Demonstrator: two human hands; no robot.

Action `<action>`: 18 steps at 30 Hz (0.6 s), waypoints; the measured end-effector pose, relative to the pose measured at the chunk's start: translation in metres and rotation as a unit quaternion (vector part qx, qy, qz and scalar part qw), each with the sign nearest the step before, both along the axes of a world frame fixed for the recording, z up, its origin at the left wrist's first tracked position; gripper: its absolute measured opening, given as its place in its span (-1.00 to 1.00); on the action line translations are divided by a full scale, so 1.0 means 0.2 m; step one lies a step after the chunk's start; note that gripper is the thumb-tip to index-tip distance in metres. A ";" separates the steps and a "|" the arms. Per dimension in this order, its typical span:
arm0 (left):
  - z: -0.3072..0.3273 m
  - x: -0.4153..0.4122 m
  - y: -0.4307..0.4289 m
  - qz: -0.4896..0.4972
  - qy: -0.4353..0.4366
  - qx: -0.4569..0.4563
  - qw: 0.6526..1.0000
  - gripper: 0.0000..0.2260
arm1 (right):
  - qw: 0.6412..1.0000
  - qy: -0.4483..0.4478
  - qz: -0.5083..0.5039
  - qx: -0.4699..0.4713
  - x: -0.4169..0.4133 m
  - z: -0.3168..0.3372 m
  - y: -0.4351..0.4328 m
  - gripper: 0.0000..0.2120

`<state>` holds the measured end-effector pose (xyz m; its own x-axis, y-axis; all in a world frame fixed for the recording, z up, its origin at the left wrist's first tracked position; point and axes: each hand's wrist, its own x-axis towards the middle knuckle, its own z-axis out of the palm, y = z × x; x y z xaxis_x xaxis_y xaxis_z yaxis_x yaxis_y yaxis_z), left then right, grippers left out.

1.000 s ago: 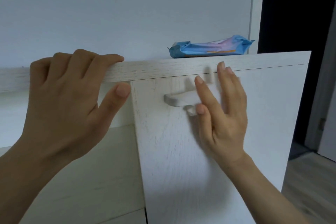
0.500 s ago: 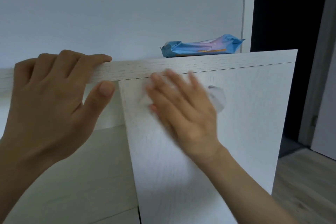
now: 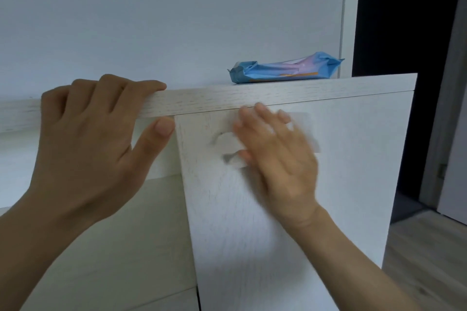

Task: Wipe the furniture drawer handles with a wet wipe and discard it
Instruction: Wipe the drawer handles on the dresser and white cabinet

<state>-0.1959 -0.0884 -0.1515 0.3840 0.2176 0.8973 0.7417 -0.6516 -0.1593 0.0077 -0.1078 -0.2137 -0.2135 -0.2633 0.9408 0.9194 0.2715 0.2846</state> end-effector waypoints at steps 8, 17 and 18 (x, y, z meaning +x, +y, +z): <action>0.00 -0.03 0.00 -0.018 0.006 -0.022 1.000 -0.33 | 0.997 -0.039 -0.010 -0.060 -0.03 0.02 -0.02 -0.57; 0.00 -0.01 -0.05 0.019 0.012 -0.022 1.000 -0.31 | 1.000 0.015 -0.003 0.012 -0.09 0.02 0.04 -0.73; 0.00 -0.01 -0.05 0.017 0.013 -0.023 1.000 -0.31 | 1.000 -0.002 0.000 0.021 -0.10 0.02 0.04 -0.76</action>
<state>-0.1983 -0.0977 -0.1509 0.3982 0.2724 0.8759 0.7593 -0.6337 -0.1481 -0.0118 -0.0994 -0.2101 -0.2183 -0.3020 0.9280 0.9181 0.2586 0.3002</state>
